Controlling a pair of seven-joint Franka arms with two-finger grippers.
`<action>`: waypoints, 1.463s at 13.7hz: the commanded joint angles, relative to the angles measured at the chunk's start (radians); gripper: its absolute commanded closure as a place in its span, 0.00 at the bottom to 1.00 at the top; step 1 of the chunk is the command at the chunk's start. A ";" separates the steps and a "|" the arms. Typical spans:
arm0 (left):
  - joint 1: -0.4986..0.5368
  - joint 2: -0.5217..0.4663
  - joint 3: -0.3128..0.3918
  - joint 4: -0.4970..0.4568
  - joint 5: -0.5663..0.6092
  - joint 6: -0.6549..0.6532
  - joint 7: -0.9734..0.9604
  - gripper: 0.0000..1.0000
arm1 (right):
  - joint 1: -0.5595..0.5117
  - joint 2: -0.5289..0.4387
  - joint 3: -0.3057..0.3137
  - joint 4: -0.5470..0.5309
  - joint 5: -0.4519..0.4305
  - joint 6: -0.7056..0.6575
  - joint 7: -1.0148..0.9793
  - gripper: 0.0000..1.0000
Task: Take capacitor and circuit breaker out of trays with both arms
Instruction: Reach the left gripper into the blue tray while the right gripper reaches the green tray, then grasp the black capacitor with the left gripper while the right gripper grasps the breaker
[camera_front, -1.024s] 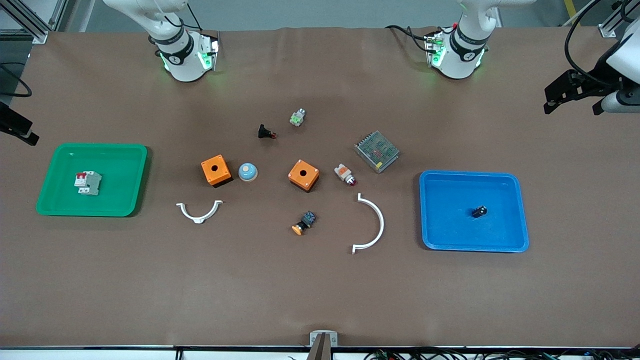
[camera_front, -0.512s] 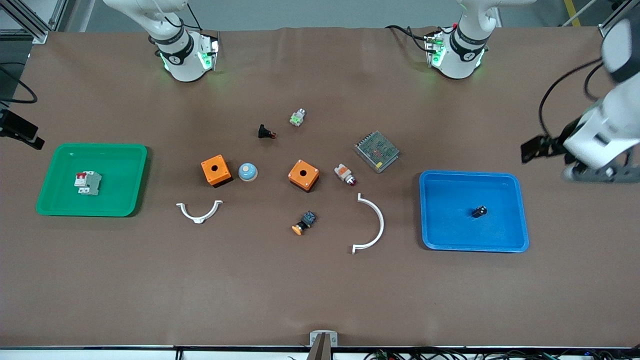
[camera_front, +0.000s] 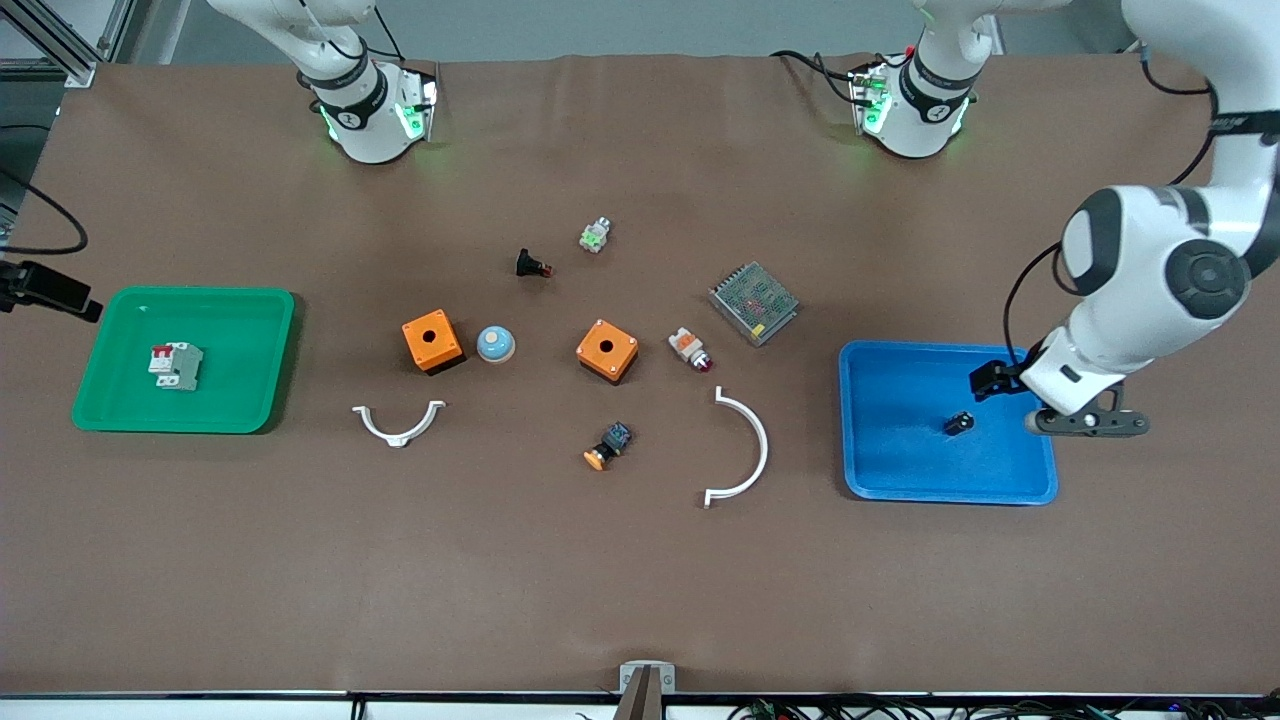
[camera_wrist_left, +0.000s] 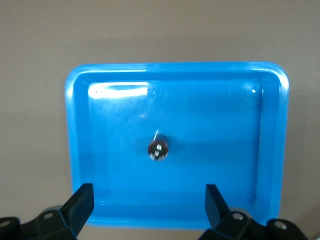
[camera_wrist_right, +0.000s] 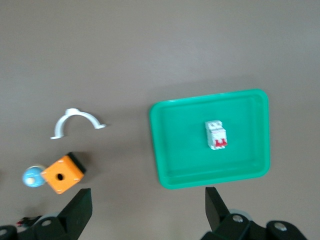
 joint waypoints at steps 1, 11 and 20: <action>0.008 0.062 0.002 -0.066 0.012 0.171 0.017 0.11 | -0.108 0.128 0.008 0.014 -0.040 0.019 -0.154 0.00; 0.012 0.215 0.002 -0.049 0.012 0.311 0.017 0.33 | -0.299 0.216 0.011 -0.343 -0.030 0.472 -0.395 0.00; 0.015 0.215 0.002 -0.064 0.012 0.298 0.020 0.47 | -0.331 0.219 0.013 -0.582 -0.017 0.775 -0.398 0.01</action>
